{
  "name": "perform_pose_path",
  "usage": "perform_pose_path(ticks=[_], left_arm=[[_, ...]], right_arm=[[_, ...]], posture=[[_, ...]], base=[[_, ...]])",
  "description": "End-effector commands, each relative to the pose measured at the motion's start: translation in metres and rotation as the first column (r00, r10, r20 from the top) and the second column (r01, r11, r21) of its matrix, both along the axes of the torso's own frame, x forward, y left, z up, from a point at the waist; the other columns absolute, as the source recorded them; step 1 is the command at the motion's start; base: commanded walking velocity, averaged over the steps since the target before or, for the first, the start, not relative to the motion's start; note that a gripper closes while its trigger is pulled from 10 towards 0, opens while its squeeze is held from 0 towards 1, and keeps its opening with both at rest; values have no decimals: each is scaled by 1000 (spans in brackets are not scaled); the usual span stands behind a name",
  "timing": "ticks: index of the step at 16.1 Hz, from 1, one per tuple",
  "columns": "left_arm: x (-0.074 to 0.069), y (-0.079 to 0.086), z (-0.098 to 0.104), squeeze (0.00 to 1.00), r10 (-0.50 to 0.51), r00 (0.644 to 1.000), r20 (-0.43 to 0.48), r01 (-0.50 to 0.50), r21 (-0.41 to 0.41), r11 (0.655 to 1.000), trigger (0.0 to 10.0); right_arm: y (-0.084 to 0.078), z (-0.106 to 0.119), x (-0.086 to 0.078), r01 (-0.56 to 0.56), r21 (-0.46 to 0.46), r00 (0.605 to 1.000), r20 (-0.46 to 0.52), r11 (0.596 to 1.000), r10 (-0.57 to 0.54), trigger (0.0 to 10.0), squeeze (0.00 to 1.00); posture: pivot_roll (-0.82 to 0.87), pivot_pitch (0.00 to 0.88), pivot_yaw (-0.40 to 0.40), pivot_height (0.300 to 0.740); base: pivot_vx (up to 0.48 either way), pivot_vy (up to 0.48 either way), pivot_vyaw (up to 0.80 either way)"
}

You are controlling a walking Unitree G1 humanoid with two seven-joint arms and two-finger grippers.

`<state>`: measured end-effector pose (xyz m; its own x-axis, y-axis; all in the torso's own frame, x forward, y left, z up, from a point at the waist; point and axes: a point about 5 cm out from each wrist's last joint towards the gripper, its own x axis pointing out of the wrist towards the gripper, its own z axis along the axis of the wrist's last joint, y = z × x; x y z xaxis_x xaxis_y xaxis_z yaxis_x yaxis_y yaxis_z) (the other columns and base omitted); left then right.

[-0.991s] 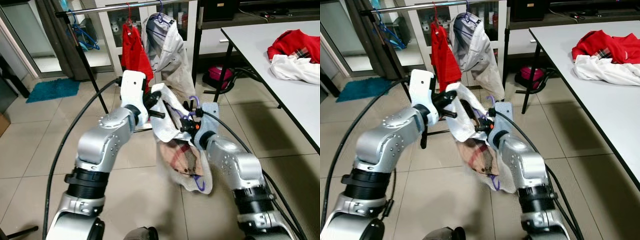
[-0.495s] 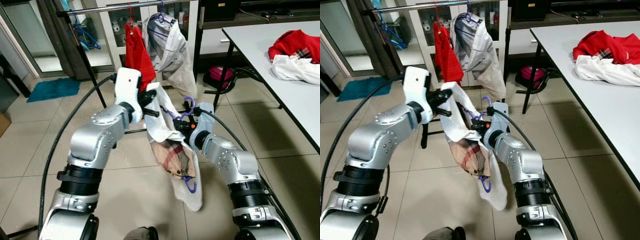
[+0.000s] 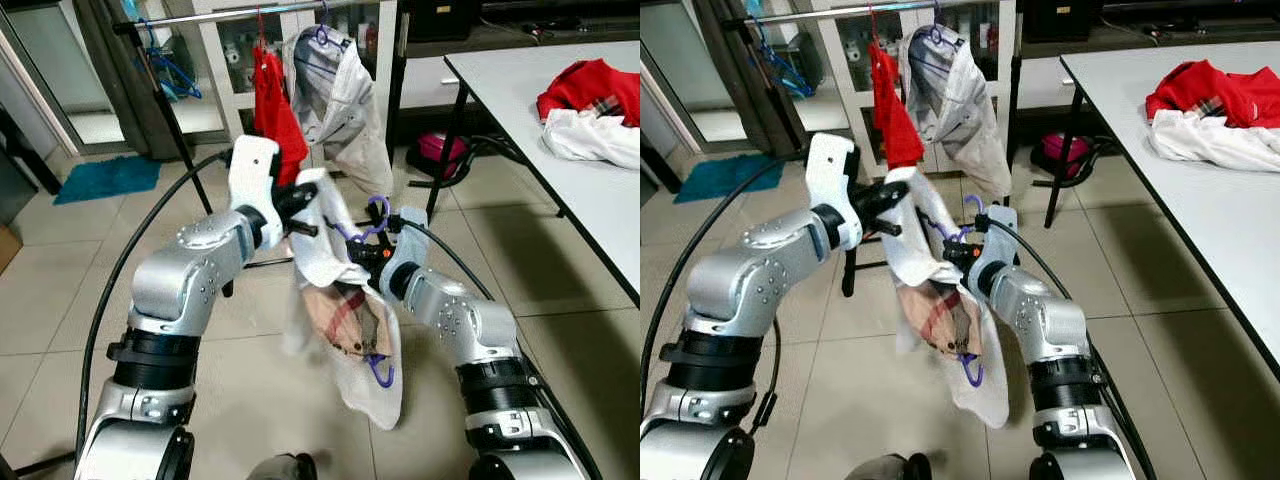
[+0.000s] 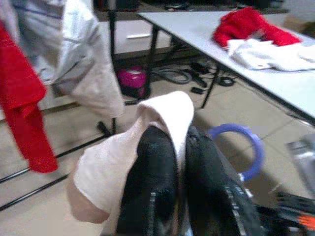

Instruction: Hang hanger

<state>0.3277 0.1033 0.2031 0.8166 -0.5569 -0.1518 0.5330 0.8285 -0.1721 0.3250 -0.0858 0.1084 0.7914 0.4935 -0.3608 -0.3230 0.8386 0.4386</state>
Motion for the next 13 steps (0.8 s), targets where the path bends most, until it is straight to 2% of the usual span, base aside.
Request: perform_pose_path(ticks=[1, 3, 5, 7, 8, 10, 11, 13], left_arm=[[-2, -3, 10, 1000, -35, 999, 27, 35, 8, 999, 10000], [-7, -2, 10, 1000, -41, 999, 3, 41, 50, 998, 10000], [-6, 8, 6, 1000, 22, 1000, -11, -21, 102, 995, 10000], [-3, 19, 5, 1000, 59, 998, 18, -61, 179, 982, 10000], [-4, 20, 6, 1000, 57, 998, 20, -60, 177, 982, 10000], [-8, 36, 12, 1000, 46, 995, 86, -62, 191, 980, 10000], [-15, 68, 13, 1000, 60, 987, 147, -94, 242, 966, 10000], [-23, 99, 13, 1000, 63, 982, 180, -117, 307, 944, 10000]], right_arm=[[2, 7, 1, -3, 1, 999, 38, 1000, 3, 10000, 0], [2, 7, 2, 0, 0, 999, 47, 1000, 0, 10000, 0], [2, 8, 3, 0, 1, 999, 54, 1000, 0, 10000, 0], [2, 10, 4, -13, -6, 997, 78, 1000, 13, 10000, 0], [2, 10, 4, -17, -9, 996, 85, 1000, 17, 10000, 0], [-3, 20, 2, -71, -15, 981, 181, 997, 73, 10000, 0], [-11, 30, -2, -156, -40, 946, 282, 987, 161, 10000, 0], [-17, 40, -9, -245, -4, 914, 331, 969, 233, 10000, 0]], posture=[[-74, 0, 122, 740], [-69, 0, 124, 740], [-65, 0, 126, 740], [-61, 0, 126, 740], [-61, 0, 126, 740], [-62, 0, 123, 740], [-65, 0, 122, 740], [-70, 0, 117, 740]], base=[[0, 0, 0], [0, 0, 0], [0, 0, 0], [0, 0, 0], [0, 0, 0], [0, 0, 0], [0, 0, 0], [0, 0, 0]])
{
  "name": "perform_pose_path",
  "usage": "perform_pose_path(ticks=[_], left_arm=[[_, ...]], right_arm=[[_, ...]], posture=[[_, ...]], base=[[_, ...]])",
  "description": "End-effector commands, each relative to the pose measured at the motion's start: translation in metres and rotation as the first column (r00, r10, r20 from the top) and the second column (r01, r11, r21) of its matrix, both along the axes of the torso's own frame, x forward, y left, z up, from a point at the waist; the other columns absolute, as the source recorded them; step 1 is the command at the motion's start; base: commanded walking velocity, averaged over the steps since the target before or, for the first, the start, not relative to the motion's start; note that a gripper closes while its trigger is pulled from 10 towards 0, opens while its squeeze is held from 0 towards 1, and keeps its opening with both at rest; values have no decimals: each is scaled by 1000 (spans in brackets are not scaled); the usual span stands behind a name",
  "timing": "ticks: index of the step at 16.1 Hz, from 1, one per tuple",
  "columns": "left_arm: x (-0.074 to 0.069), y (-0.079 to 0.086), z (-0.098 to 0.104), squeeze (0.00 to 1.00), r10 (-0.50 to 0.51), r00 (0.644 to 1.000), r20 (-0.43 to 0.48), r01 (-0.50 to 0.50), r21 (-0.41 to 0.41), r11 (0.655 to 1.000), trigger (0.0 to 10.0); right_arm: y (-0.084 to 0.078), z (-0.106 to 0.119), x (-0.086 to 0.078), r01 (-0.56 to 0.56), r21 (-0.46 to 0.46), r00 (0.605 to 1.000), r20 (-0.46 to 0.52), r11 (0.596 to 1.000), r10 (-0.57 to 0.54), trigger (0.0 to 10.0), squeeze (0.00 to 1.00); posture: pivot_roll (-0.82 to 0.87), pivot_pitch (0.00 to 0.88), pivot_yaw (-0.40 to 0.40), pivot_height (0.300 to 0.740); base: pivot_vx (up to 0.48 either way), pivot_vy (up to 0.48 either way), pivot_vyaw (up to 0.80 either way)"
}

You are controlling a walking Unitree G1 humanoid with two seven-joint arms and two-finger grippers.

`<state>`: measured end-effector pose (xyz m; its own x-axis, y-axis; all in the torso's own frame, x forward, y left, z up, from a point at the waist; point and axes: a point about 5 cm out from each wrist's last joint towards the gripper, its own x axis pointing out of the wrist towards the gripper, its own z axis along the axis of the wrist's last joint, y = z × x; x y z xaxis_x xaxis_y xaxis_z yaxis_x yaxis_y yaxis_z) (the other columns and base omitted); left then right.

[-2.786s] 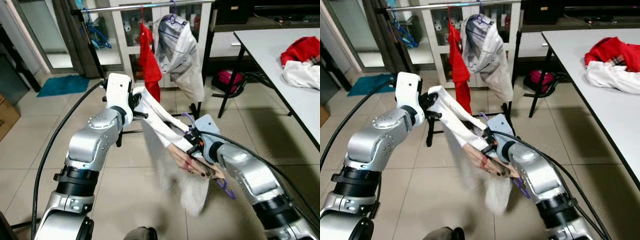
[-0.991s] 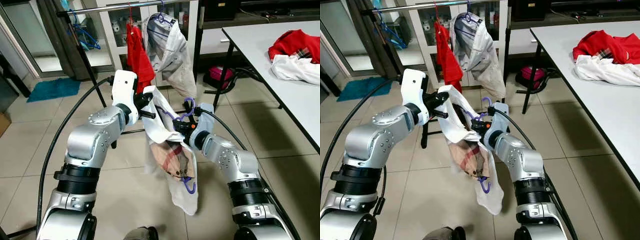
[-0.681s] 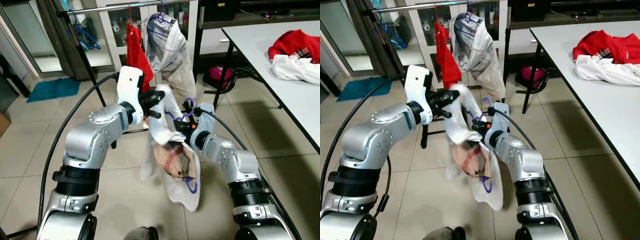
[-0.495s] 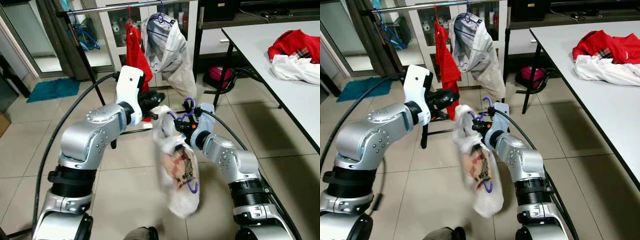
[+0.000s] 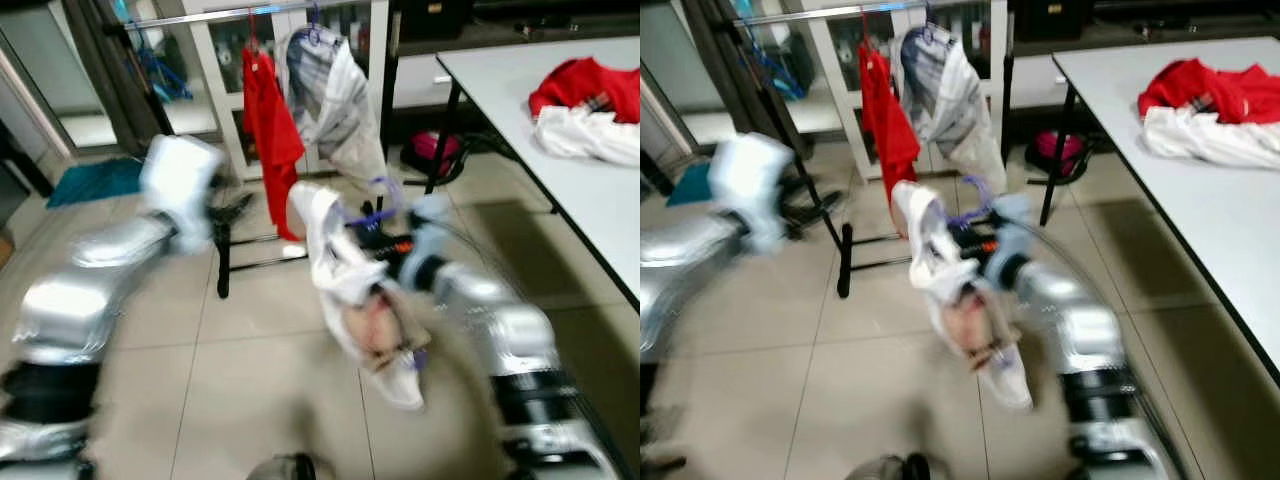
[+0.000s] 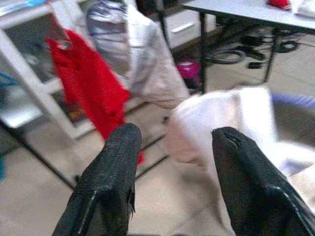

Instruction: Hang hanger

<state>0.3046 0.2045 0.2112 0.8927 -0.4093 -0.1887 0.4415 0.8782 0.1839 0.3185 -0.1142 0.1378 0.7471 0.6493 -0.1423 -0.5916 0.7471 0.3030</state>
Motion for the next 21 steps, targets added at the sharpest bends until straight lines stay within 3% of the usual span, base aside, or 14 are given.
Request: perform_pose_path(ticks=[1, 2, 3, 5, 6, 7, 8, 10, 11, 12, 14, 16, 17, 21], left_arm=[[-3, 12, 5, 1000, -14, 1000, 27, 13, 31, 999, 10000], [-12, 37, 8, 1000, -35, 999, 24, 32, 120, 992, 10000], [-14, 38, 9, 1000, -49, 998, 25, 46, 128, 991, 10000], [-19, 39, 18, 1000, -131, 990, 52, 124, 109, 986, 10000], [-20, 37, 23, 851, -169, 982, 82, 161, 101, 982, 10000], [-20, 37, 24, 325, -176, 980, 89, 167, 101, 981, 10000], [-20, 33, 29, 0, -245, 965, 93, 237, 83, 968, 10000], [-20, 26, 34, 0, -355, 931, 87, 349, 71, 934, 10000], [-21, 14, 36, 0, -494, 868, 52, 494, 28, 869, 10000], [-20, 3, 34, 0, -629, 777, -8, 629, 33, 777, 10000], [-13, -4, 30, 0, -718, 693, -64, 720, 108, 685, 10000], [-8, -8, 30, 0, -767, 635, -88, 769, 160, 619, 10000], [-5, -14, 31, 0, -813, 569, -122, 819, 167, 549, 10000], [-4, -24, 23, 0, -860, 467, -205, 882, 172, 438, 10000]], right_arm=[[8, 16, -6, -112, 77, 992, 62, 991, 107, 10000, 0], [1, 27, -17, -259, 117, 963, 104, 959, 248, 10000, 0], [0, 27, -19, -284, 108, 956, 111, 953, 272, 10000, 0], [-4, 27, -25, -357, -13, 927, 115, 934, 357, 10000, 0], [-4, 29, -23, -343, -68, 928, 128, 937, 349, 10000, 0], [-4, 29, -23, -341, -75, 929, 130, 937, 348, 10000, 0], [-2, 32, -23, -343, -108, 923, 145, 933, 356, 10000, 0], [0, 37, -25, -363, -156, 907, 166, 919, 387, 10000, 0], [4, 42, -27, -391, -207, 885, 185, 897, 428, 10000, 0], [9, 48, -29, -425, -263, 853, 202, 866, 481, 10000, 0], [15, 53, -34, -466, -316, 814, 212, 827, 540, 10000, 0], [17, 55, -38, -492, -346, 787, 215, 799, 578, 10000, 0], [19, 57, -41, -511, -372, 765, 215, 775, 608, 10000, 0], [23, 60, -45, -534, -404, 735, 214, 743, 644, 10000, 0]], posture=[[-68, 0, 115, 740], [-67, 0, 110, 740], [-67, 0, 110, 740], [-70, 0, 109, 740], [-71, 0, 110, 740], [-71, 0, 110, 740], [-68, 0, 106, 740], [-64, 0, 103, 740], [-61, 0, 102, 740], [-63, 0, 104, 740], [-67, 0, 110, 740], [-80, 0, 126, 740], [-80, 0, 129, 740], [-90, 0, 144, 740]], base=[[0, 0, 0], [0, 0, 0], [0, 0, 0], [0, 0, 0], [0, 0, 0], [0, 0, 0], [0, 0, 0], [0, 0, 0], [0, 0, 0], [0, 0, 0], [0, 0, 0], [0, 0, 0], [0, 0, 0], [0, 0, 0]])
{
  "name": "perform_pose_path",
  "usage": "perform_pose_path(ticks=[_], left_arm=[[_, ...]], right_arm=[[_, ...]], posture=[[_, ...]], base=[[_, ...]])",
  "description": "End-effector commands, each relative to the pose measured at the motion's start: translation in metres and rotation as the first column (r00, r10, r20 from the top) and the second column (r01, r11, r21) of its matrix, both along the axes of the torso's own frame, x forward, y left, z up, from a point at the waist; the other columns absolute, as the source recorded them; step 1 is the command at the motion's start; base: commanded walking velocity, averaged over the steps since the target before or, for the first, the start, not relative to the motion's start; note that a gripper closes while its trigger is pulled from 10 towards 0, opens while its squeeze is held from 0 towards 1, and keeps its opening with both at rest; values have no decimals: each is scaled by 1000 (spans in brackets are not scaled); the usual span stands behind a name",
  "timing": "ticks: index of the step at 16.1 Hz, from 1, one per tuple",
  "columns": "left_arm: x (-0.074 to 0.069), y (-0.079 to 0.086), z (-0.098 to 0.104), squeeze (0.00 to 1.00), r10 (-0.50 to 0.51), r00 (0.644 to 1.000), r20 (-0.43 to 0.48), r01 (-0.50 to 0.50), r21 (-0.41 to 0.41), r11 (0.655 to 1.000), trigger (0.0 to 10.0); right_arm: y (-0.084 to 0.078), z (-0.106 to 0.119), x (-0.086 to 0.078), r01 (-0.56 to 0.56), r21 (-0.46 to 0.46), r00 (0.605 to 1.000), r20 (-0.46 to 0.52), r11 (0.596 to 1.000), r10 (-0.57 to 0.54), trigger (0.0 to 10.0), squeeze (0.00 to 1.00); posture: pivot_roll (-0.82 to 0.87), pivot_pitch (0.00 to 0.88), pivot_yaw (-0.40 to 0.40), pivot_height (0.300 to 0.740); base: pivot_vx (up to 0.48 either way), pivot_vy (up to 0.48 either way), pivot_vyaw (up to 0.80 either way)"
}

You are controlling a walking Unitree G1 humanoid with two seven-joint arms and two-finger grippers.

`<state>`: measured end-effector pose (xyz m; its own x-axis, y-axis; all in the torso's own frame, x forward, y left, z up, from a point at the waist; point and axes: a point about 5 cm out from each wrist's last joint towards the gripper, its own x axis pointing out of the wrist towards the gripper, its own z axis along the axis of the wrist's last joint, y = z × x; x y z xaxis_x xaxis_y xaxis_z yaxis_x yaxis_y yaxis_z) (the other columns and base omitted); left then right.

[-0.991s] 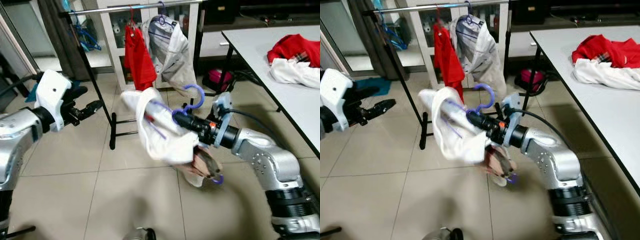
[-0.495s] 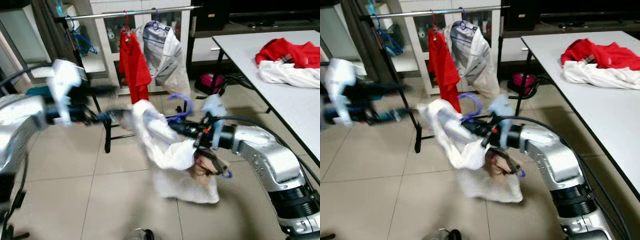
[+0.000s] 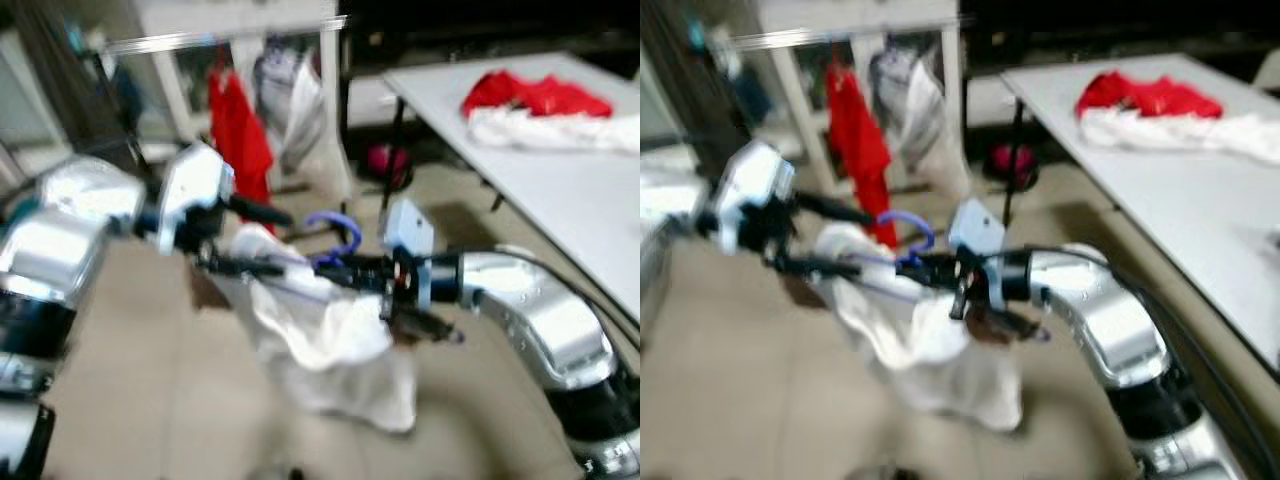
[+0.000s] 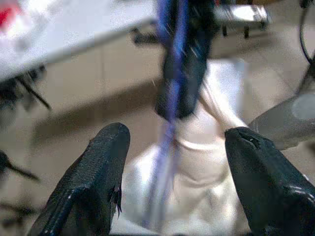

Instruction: Hang hanger

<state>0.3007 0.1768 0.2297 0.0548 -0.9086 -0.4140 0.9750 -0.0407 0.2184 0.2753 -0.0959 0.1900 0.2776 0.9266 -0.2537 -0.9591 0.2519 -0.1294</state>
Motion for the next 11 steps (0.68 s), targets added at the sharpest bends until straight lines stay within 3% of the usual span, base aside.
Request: perform_pose_path(ticks=[1, 3, 4, 6, 7, 11], left_arm=[[-1, 0, 0, 0, -33, 999, 5, 33, 38, 999, 10000], [-1, -6, -8, 0, -97, 995, -26, 99, 67, 993, 9451], [-1, -6, -14, 0, -124, 992, -27, 126, 107, 986, 7059], [0, -6, -17, 0, -134, 990, -29, 137, 125, 983, 4196], [3, -6, -19, 0, -134, 991, -32, 137, 137, 981, 0], [6, -5, -26, 0, -88, 995, -41, 94, 156, 983, 0]], right_arm=[[6, 8, -3, -48, 3, 998, 40, 999, 47, 10000, 0], [11, 7, -7, -99, -27, 994, 44, 995, 100, 10000, 0], [13, 7, -9, -126, -42, 991, 44, 991, 128, 10000, 0], [14, 7, -10, -137, -50, 989, 45, 989, 139, 10000, 0], [15, 7, -11, -149, -59, 987, 47, 987, 152, 10000, 0], [19, 6, -12, -171, -72, 984, 45, 983, 175, 10000, 0]], posture=[[-91, 0, 144, 740], [-95, 0, 144, 740], [-98, 0, 144, 740], [-99, 0, 145, 740], [-100, 0, 144, 740], [-94, 0, 137, 740]], base=[[0, 0, 0], [0, 0, 0], [0, 0, 0], [0, 0, 0], [0, 0, 0], [0, 0, 0]])
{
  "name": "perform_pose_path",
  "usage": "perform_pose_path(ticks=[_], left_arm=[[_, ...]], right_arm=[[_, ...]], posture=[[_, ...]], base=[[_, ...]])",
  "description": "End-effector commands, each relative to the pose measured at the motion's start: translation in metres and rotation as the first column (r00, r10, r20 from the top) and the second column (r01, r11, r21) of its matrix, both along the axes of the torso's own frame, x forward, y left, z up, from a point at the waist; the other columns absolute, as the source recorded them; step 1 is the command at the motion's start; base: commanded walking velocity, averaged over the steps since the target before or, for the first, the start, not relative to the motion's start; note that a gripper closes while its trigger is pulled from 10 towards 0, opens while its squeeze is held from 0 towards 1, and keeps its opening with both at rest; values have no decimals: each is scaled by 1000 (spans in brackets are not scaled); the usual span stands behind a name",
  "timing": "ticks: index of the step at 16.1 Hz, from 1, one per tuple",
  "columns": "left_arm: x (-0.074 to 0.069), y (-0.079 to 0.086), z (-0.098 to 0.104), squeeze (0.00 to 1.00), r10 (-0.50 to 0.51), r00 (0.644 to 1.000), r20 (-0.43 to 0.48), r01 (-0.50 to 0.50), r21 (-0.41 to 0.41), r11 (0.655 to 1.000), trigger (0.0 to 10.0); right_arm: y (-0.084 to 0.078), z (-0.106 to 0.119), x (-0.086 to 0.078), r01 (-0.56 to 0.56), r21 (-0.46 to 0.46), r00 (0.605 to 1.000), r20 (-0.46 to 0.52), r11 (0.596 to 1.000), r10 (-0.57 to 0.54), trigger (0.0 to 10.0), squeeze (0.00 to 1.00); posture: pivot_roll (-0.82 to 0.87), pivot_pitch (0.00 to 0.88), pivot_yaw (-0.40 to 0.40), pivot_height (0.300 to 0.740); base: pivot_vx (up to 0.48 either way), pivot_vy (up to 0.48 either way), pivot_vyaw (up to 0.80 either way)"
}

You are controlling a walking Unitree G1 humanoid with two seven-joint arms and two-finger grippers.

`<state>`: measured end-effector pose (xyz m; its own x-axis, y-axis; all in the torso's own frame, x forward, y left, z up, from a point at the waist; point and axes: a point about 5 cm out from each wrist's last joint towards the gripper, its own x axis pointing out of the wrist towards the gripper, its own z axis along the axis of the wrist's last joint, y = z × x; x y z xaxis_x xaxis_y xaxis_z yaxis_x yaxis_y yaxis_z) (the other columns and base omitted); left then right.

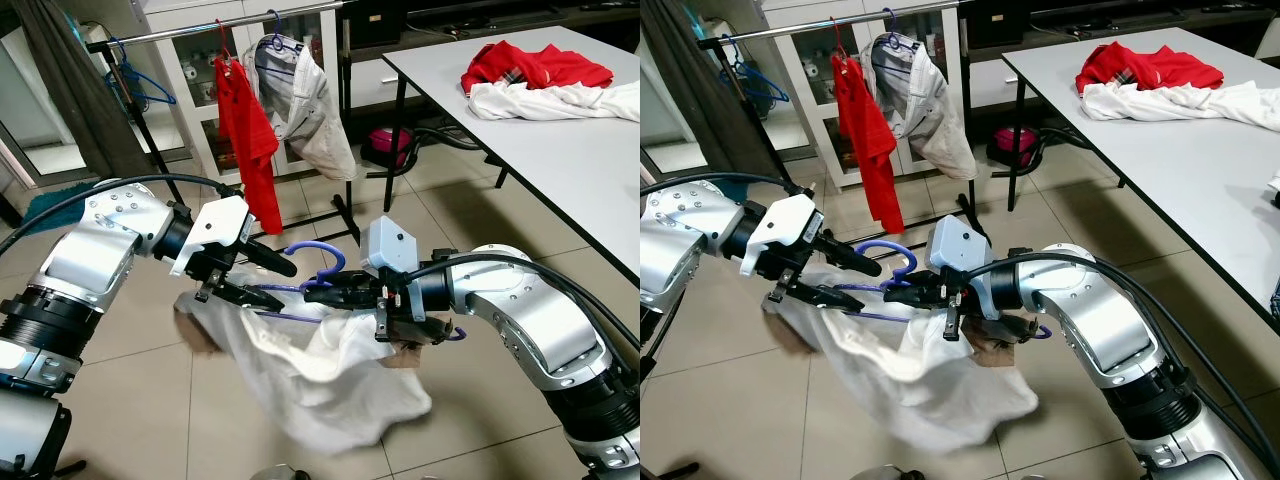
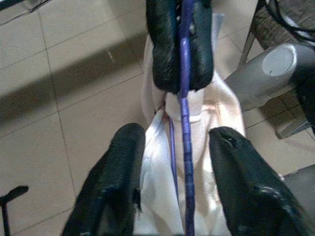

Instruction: Hang hanger

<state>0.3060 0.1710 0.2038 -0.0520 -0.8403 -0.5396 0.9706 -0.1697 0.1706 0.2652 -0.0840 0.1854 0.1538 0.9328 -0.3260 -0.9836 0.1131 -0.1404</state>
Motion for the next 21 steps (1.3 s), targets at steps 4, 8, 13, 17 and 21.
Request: perform_pose_path(ticks=[4, 8, 13, 17, 21], left_arm=[[4, 4, -10, 0, 51, 998, 25, -52, 71, 996, 0], [2, 0, -15, 0, 69, 997, 40, -71, 50, 996, 0], [0, -3, -10, 0, 48, 998, 31, -48, -15, 999, 0], [-3, 0, -13, 0, 78, 997, 11, -77, -26, 997, 0], [-6, 2, -16, 0, 103, 995, -5, -103, -36, 994, 0]], right_arm=[[11, 12, -1, -61, 12, 997, 52, 998, 60, 10000, 0], [14, 12, 2, -65, 7, 997, 51, 998, 65, 10000, 0], [15, 12, 3, -68, 6, 996, 53, 998, 68, 10000, 0], [13, 12, 4, -62, 14, 998, 34, 998, 61, 10000, 1000], [13, 13, 5, -60, 18, 998, 35, 998, 60, 10000, 1000]], posture=[[-90, 0, 126, 740], [-90, 0, 117, 740], [-89, 0, 116, 740], [-88, 0, 117, 740], [-87, 0, 110, 740]], base=[[0, 0, 0], [0, 0, 0], [0, 0, 0], [0, 0, 0], [0, 0, 0]])
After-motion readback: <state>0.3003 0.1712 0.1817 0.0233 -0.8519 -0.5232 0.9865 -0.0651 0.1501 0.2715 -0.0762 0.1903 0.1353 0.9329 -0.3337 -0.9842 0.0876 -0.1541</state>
